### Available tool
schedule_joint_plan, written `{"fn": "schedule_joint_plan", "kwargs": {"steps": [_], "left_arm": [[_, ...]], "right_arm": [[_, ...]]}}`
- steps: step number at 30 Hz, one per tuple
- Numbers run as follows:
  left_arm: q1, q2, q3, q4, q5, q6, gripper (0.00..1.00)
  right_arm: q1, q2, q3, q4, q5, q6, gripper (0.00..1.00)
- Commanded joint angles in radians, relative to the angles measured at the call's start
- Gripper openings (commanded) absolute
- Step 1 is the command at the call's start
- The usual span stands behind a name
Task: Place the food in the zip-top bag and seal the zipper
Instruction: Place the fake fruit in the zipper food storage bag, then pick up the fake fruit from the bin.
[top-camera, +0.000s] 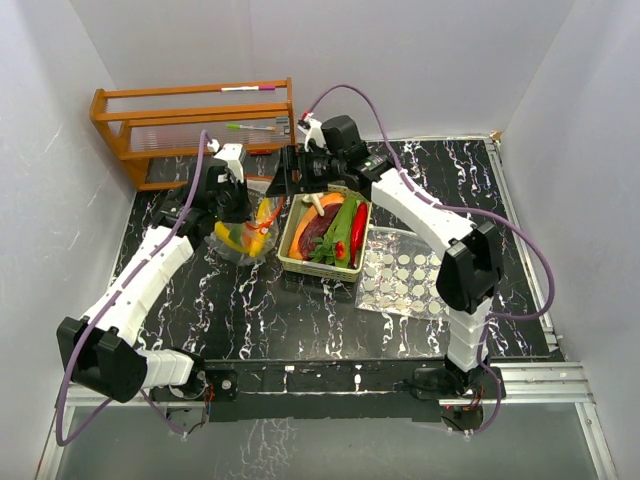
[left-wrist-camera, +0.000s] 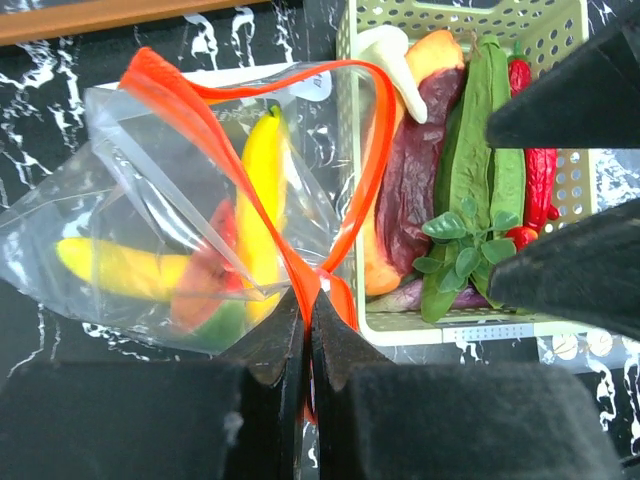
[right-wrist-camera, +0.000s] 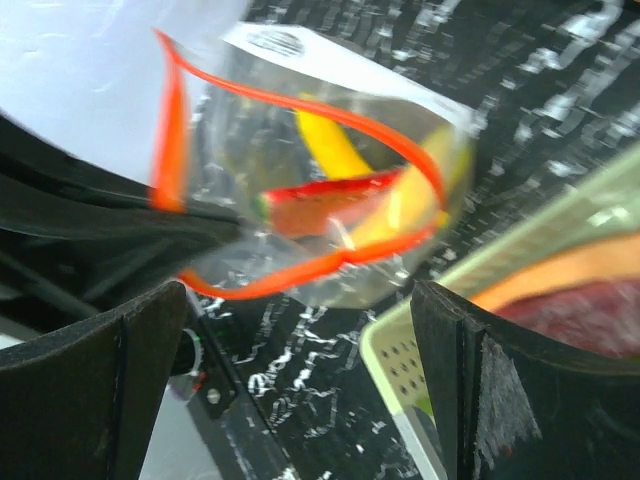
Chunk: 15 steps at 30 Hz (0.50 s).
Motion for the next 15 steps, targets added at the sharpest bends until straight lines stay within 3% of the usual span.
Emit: {"fn": "schedule_joint_plan", "kwargs": {"steps": [1, 7, 11, 15], "left_arm": [[-0.004, -0.017, 0.104, -0.056, -0.073, 0.046, 0.00], [-0.004, -0.079, 0.150, -0.065, -0.216, 0.117, 0.00], [-0.004, -0.078, 0.048, -0.004, -0.071, 0.077, 0.00], [-0.003, -0.025, 0.052, -0.032, -0.104, 0.082, 0.00]], "right_arm": [[-0.015, -0.100, -0.086, -0.093, 0.247, -0.107, 0.98], [-0.019, -0.139, -0.166, -0.205, 0.395, -0.185, 0.98], [-0.018, -0.156, -0.265, -0.227, 0.419, -0.184, 0.99], [-0.013, -0.185, -0.328, -0.245, 0.447, -0.176, 0.93]]}}
